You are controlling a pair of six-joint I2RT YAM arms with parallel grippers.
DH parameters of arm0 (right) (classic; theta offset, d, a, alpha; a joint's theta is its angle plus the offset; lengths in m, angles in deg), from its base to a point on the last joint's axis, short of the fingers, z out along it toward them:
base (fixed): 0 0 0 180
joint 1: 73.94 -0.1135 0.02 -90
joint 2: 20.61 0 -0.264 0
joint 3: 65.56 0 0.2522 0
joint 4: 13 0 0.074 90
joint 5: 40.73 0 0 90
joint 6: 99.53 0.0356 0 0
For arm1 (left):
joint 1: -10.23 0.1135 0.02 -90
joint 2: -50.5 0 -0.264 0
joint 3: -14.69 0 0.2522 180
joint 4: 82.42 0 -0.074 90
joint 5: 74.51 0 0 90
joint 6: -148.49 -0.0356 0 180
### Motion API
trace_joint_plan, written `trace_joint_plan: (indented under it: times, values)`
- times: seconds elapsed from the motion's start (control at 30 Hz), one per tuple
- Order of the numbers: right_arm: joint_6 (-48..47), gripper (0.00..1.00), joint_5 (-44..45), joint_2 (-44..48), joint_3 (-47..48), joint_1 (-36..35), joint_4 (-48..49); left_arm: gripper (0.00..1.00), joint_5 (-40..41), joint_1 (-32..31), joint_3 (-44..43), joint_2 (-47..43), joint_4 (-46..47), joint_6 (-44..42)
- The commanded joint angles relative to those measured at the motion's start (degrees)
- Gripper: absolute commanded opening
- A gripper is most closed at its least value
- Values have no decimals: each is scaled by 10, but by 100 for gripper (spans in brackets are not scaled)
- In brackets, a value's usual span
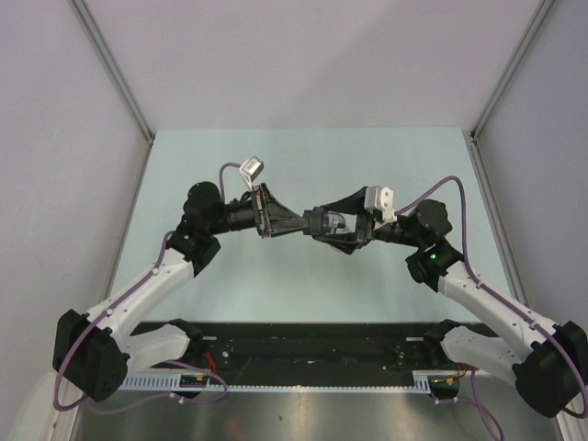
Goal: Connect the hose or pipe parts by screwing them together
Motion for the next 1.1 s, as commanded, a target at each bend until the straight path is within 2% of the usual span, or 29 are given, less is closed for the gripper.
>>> trace_joint_plan:
  times: [0.0, 0.03, 0.1, 0.27, 0.5, 0.57, 0.63, 0.77, 0.83, 0.93, 1.07]
  values:
    - [47, 0, -3, 3, 23, -5, 59, 25, -10, -4, 5, 5, 42, -13]
    - [58, 0, 3, -1, 23, -1, 68, 10, -4, -5, 6, 3, 45, -22]
    - [111, 0, -1, -11, 23, 5, 109, 0, 8, -5, 15, -5, 48, -46]
    - [249, 0, 16, -44, 23, 11, 179, 1, 25, -10, 40, -17, 92, -120]
    - [438, 0, 37, -80, 24, 47, 303, 0, 44, -39, 77, -17, 104, -286]
    - [486, 0, 36, -86, 32, 58, 307, 1, 58, -46, 87, -24, 106, -338]
    - [519, 0, 29, -95, 36, 71, 306, 0, 93, -61, 95, -33, 107, -387]
    - [592, 0, 16, -109, 42, 80, 307, 1, 200, -98, 123, -64, 108, -579]
    - [637, 0, 11, -117, 44, 80, 311, 1, 271, -121, 124, -70, 107, -630]
    - [686, 0, 6, -123, 43, 78, 322, 0, 330, -147, 115, -53, 106, -728]
    - [722, 0, -1, -122, 43, 79, 316, 0, 351, -163, 103, -22, 108, -850]
